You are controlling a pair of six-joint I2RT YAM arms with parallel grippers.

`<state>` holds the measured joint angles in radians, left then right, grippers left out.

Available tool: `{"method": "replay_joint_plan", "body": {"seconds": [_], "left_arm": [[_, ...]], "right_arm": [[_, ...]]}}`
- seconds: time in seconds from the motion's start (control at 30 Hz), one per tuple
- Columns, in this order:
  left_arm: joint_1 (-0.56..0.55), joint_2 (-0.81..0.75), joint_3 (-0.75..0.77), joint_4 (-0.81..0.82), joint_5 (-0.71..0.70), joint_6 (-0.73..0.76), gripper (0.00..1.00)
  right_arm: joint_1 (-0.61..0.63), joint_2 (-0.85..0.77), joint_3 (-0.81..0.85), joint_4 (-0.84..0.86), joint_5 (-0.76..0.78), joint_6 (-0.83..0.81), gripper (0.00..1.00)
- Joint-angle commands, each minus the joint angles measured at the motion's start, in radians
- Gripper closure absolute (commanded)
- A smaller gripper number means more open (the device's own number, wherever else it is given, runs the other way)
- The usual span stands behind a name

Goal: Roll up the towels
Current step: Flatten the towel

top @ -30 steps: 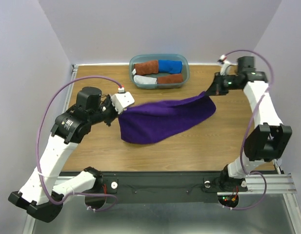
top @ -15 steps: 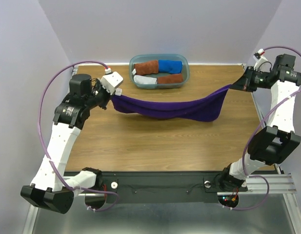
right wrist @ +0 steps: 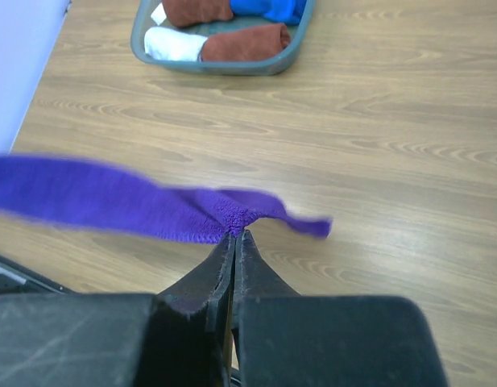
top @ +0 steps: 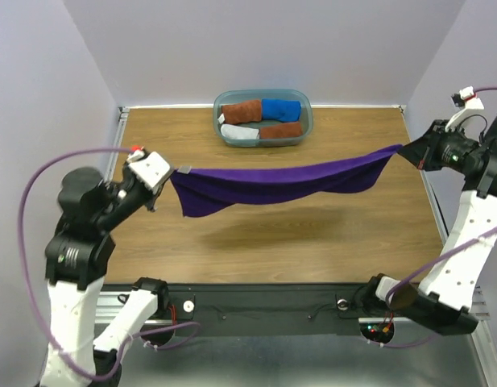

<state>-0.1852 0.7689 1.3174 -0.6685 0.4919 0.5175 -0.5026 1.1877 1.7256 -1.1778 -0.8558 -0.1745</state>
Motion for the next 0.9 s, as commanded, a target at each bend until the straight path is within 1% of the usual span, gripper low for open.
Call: {"method": "replay_joint_plan", "body": {"seconds": [0.0,0.1,0.13,0.2,0.23,0.27,0.3,0.33,0.37,0.4,0.43,0.5,0.53,0.57,0.6,0.63,0.67,0.7,0.73,0.77,0.8,0.83,0.87], "left_arm": [[0.006,-0.031,0.039,-0.034,0.030,-0.028,1.00],[0.006,-0.001,0.010,-0.043,-0.021,-0.022,1.00],[0.006,0.007,-0.007,-0.034,-0.056,-0.028,1.00],[0.006,0.036,-0.064,-0.004,-0.084,-0.039,1.00],[0.006,0.052,-0.082,0.036,-0.113,-0.048,1.00],[0.006,0.090,-0.127,0.071,-0.134,-0.074,1.00],[0.006,0.113,-0.127,0.090,-0.134,-0.074,1.00],[0.006,0.165,-0.153,0.113,-0.169,-0.098,1.00],[0.006,0.194,-0.164,0.138,-0.185,-0.106,1.00],[0.006,0.220,-0.176,0.186,-0.211,-0.112,1.00],[0.006,0.248,-0.185,0.216,-0.211,-0.120,1.00],[0.006,0.332,-0.211,0.279,-0.219,-0.140,1.00],[0.006,0.363,-0.219,0.338,-0.211,-0.148,1.00],[0.007,0.430,-0.218,0.366,-0.214,-0.158,1.00],[0.007,0.469,-0.213,0.410,-0.219,-0.166,1.00],[0.007,0.506,-0.207,0.431,-0.245,-0.171,1.00],[0.015,0.542,-0.187,0.449,-0.256,-0.172,1.00],[0.021,0.616,-0.170,0.457,-0.263,-0.178,1.00],[0.033,0.647,-0.155,0.457,-0.260,-0.183,0.98],[0.064,0.694,-0.124,0.460,-0.251,-0.183,0.91],[0.085,0.710,-0.115,0.472,-0.253,-0.192,0.77],[0.107,0.721,-0.107,0.468,-0.245,-0.207,0.51],[0.127,0.733,-0.081,0.449,-0.234,-0.206,0.48]], "right_arm": [[-0.001,-0.014,0.029,-0.032,0.047,0.046,0.99],[-0.001,0.000,0.008,-0.054,0.084,0.062,0.99],[-0.001,0.009,-0.015,-0.054,0.093,0.064,0.99],[-0.001,0.038,-0.107,-0.028,0.095,0.067,0.99],[-0.001,0.053,-0.139,-0.011,0.083,0.069,0.99],[0.002,0.085,-0.226,0.057,0.060,0.066,1.00],[0.010,0.105,-0.227,0.058,0.061,0.085,0.99],[0.024,0.124,-0.265,0.122,0.067,0.111,0.99],[0.042,0.175,-0.279,0.151,0.101,0.125,1.00],[0.094,0.200,-0.288,0.215,0.124,0.145,0.99],[0.122,0.228,-0.296,0.216,0.141,0.159,0.99],[0.166,0.291,-0.305,0.308,0.167,0.214,1.00],[0.202,0.353,-0.305,0.341,0.179,0.233,0.99],[0.217,0.384,-0.302,0.410,0.201,0.266,0.99],[0.231,0.420,-0.285,0.431,0.205,0.282,1.00],[0.233,0.500,-0.240,0.444,0.212,0.294,1.00],[0.233,0.536,-0.209,0.454,0.209,0.302,0.99],[0.234,0.576,-0.180,0.457,0.212,0.306,0.99],[0.234,0.633,-0.123,0.454,0.209,0.309,0.72],[0.234,0.657,-0.104,0.451,0.205,0.296,0.50],[0.233,0.668,-0.092,0.445,0.212,0.285,0.32],[0.233,0.670,-0.090,0.440,0.225,0.277,0.00],[0.233,0.655,-0.098,0.419,0.228,0.261,0.00]]}}
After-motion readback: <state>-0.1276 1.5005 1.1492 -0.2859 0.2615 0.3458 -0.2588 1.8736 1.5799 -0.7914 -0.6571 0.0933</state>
